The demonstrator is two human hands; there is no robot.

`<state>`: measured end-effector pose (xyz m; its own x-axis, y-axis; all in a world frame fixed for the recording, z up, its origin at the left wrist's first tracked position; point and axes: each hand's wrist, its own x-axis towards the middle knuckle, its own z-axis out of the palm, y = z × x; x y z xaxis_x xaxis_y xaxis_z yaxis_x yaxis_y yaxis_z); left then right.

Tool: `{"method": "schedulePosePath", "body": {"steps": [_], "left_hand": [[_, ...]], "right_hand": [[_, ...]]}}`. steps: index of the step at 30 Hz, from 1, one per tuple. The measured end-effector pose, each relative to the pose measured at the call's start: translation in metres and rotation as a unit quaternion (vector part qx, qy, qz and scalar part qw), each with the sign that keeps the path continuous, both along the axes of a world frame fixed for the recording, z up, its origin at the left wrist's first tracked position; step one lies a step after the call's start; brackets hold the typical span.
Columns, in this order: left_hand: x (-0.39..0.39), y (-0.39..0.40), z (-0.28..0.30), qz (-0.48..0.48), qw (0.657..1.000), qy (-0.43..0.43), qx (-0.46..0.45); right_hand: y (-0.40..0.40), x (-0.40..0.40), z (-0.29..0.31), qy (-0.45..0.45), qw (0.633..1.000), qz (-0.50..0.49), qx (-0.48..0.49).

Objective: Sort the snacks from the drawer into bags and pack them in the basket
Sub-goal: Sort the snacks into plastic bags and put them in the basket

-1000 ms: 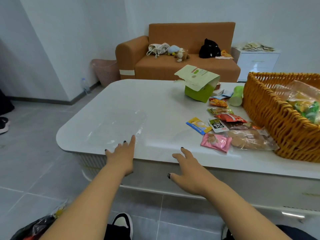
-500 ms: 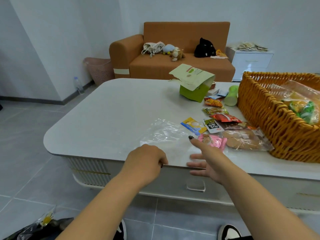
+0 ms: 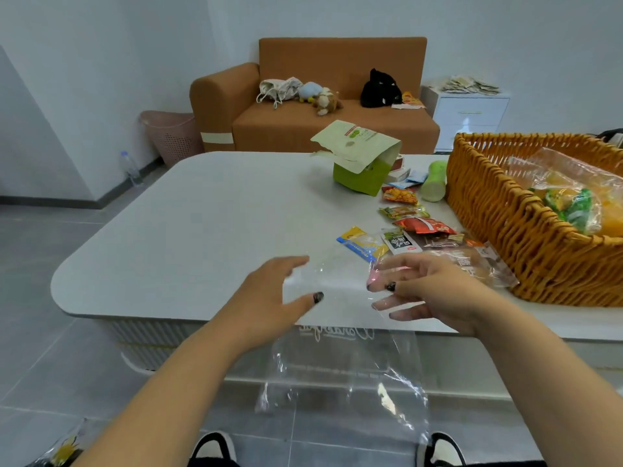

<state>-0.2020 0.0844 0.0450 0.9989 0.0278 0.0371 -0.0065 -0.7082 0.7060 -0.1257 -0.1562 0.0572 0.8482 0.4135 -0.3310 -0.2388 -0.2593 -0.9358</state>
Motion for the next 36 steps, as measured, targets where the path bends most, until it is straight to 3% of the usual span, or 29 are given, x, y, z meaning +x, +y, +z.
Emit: {"method": "schedulePosePath", "body": {"steps": [2, 5, 8, 11, 14, 16, 19, 21, 24, 27, 29, 30, 31, 33, 36], "left_hand": [[0.005, 0.002, 0.0, 0.011, 1.0, -0.004, 0.018], [0.007, -0.004, 0.001, -0.004, 0.998, 0.061, 0.032], [0.01, -0.009, 0.004, -0.007, 0.998, 0.062, 0.006], [0.013, -0.013, 0.011, 0.003, 0.997, 0.052, -0.063], [0.016, -0.018, 0.014, 0.014, 0.99, 0.038, -0.132], [0.019, -0.02, 0.018, 0.051, 0.982, 0.011, -0.181], [0.023, -0.018, 0.026, 0.131, 0.951, -0.048, -0.275], [0.023, -0.016, 0.032, 0.183, 0.913, -0.083, -0.355], [0.024, -0.014, 0.035, 0.233, 0.834, -0.103, -0.489], [0.025, -0.014, 0.032, 0.239, 0.758, -0.105, -0.597], [0.025, -0.017, 0.028, 0.233, 0.74, -0.088, -0.625], [0.026, -0.019, 0.026, 0.227, 0.739, -0.072, -0.63], [0.026, -0.022, 0.023, 0.22, 0.744, -0.052, -0.629], [0.025, -0.027, 0.02, 0.198, 0.773, 0.002, -0.603], [0.023, -0.033, 0.016, 0.161, 0.829, 0.085, -0.529]], "right_hand": [[-0.004, -0.001, 0.004, 0.011, 0.998, 0.053, 0.009], [-0.004, -0.002, 0.004, 0.017, 0.995, 0.093, 0.013], [-0.001, -0.004, 0.004, 0.01, 0.994, 0.105, -0.005], [0.001, -0.005, 0.003, -0.015, 0.999, 0.048, -0.018], [0.006, -0.006, -0.001, -0.117, 0.99, -0.049, -0.058], [0.008, -0.004, -0.006, -0.256, 0.949, -0.118, -0.143], [0.009, -0.001, -0.009, -0.452, 0.835, -0.242, -0.199], [0.011, -0.002, -0.006, -0.504, 0.779, -0.311, -0.205], [0.023, -0.011, -0.003, -0.531, 0.748, -0.341, -0.204], [0.039, -0.019, -0.006, -0.481, 0.788, -0.337, -0.186], [0.049, -0.025, -0.008, -0.344, 0.873, -0.328, -0.108], [0.053, -0.028, -0.007, -0.225, 0.924, -0.309, -0.03], [0.056, -0.03, -0.005, -0.092, 0.955, -0.272, 0.071], [0.058, -0.03, -0.006, 0.085, 0.954, -0.203, 0.205], [0.055, -0.023, -0.005, 0.079, 0.952, -0.22, 0.2]]}}
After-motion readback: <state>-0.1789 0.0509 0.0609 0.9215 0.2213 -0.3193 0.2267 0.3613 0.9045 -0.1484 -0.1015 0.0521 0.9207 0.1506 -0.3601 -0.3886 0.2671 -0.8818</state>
